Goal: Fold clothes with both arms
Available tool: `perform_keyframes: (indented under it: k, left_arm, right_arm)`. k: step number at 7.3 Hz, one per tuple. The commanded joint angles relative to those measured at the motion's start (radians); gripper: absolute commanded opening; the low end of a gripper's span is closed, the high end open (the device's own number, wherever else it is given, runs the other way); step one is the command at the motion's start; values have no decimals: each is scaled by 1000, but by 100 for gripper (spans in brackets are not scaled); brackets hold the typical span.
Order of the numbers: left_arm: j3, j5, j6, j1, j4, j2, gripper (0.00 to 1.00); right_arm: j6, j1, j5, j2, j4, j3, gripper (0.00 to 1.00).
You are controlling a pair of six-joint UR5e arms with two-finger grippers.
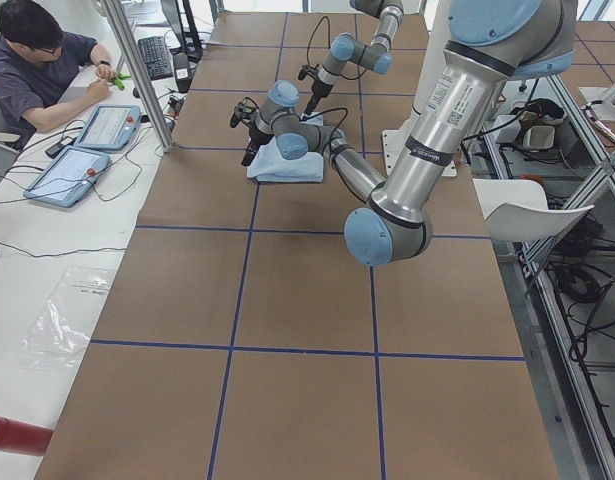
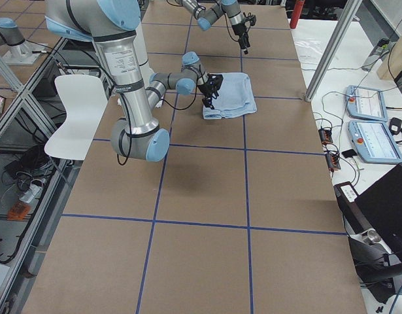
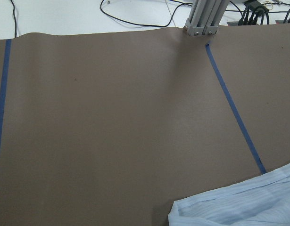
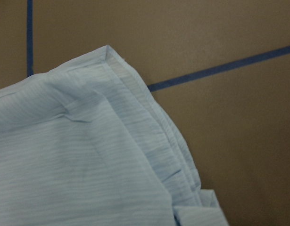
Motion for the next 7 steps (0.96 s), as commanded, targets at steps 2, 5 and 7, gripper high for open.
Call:
perform_keyframes:
  k: [2,5,7]
  left_arm:
    - [-115,-8,86,-2,3,128,100]
    - [-273,-75,299,-69,3,347,100]
    - [-271,-298,638,-289,2,475,100]
  right_arm:
    - [-495,379,407,-50,-179,65,100]
    - [-1176,744,643,-298,-184,38,100]
    - [-1595,977,704,-396,-184,-71,100]
